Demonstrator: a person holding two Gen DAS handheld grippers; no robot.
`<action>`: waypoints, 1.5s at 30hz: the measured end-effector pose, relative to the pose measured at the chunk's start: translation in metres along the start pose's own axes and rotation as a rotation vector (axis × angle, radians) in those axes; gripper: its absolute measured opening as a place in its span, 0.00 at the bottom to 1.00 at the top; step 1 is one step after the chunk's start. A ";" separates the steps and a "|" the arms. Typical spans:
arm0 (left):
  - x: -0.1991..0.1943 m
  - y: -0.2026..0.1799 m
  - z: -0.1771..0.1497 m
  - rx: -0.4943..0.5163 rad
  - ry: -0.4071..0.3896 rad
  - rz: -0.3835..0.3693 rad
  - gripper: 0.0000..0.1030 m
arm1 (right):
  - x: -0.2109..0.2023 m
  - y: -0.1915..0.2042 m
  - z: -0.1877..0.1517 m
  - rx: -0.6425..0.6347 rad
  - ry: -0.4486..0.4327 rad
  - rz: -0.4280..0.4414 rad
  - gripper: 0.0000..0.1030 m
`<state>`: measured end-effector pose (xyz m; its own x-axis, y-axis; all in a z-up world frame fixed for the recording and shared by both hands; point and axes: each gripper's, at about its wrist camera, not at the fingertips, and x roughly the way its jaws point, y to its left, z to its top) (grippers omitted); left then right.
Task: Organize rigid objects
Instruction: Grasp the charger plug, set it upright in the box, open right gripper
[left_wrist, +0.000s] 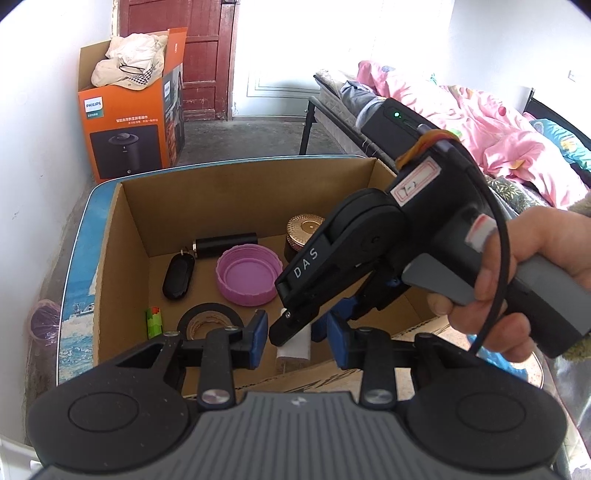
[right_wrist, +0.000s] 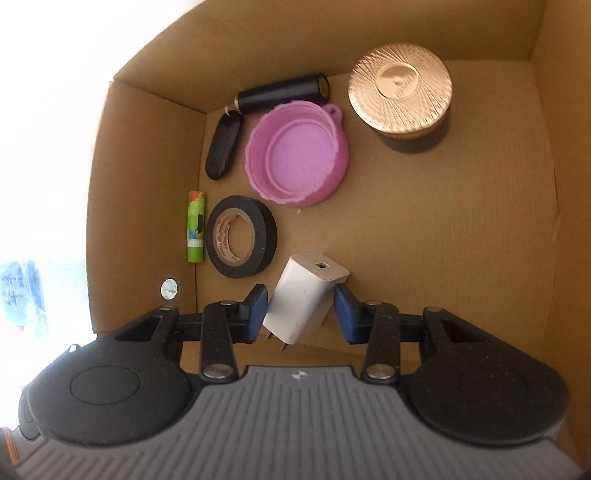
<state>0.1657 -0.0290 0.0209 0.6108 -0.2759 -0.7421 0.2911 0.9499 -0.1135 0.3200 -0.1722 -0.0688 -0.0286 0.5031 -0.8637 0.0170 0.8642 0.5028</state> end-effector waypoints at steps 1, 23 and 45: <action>0.000 0.000 0.000 0.001 -0.001 -0.003 0.35 | -0.001 0.001 0.001 -0.015 -0.005 0.000 0.31; 0.000 0.004 -0.005 -0.024 -0.005 -0.033 0.34 | -0.025 -0.041 0.031 0.031 -0.080 0.092 0.29; -0.004 0.001 -0.006 -0.027 -0.012 -0.028 0.35 | 0.001 -0.018 0.040 -0.011 -0.005 0.141 0.30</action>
<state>0.1586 -0.0261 0.0196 0.6116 -0.3044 -0.7303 0.2890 0.9452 -0.1520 0.3597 -0.1877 -0.0804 -0.0217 0.6193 -0.7848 0.0097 0.7851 0.6193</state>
